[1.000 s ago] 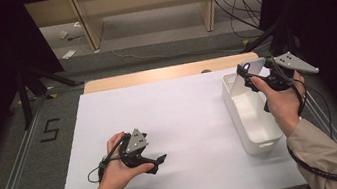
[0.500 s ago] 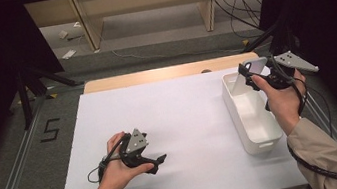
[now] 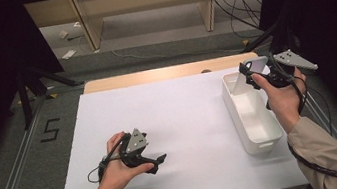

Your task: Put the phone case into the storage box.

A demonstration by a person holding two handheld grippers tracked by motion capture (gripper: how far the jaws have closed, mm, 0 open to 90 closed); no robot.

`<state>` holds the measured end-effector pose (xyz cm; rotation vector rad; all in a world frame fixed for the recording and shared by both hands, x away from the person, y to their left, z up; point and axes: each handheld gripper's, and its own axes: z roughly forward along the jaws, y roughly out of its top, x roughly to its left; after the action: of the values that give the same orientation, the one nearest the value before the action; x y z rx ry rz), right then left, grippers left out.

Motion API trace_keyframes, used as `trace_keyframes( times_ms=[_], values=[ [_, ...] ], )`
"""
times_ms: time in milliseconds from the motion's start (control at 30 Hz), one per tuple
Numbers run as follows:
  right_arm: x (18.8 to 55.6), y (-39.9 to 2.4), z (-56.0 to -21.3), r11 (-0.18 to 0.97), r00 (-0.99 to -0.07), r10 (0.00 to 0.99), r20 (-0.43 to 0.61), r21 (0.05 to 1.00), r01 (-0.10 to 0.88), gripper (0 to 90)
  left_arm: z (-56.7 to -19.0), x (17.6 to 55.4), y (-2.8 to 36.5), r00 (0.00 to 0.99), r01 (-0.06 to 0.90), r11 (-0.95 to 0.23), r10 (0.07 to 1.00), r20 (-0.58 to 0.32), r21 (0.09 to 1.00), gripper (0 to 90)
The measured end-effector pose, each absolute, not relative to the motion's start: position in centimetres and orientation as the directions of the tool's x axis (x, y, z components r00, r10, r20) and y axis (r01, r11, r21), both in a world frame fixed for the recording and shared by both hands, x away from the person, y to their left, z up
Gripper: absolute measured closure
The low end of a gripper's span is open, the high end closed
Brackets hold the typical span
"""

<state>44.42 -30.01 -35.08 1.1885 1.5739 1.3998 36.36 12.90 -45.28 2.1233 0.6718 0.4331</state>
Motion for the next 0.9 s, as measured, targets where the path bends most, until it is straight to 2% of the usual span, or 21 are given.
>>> trace_keyframes(
  times_ms=[900],
  values=[
    [45.7,-30.4,-35.6,-0.01,-0.304,0.95,0.073,0.979,0.205,18.2,-45.4,36.4,12.9,0.798,0.308,-0.498,0.599,0.065,0.811,3.3]
  ],
)
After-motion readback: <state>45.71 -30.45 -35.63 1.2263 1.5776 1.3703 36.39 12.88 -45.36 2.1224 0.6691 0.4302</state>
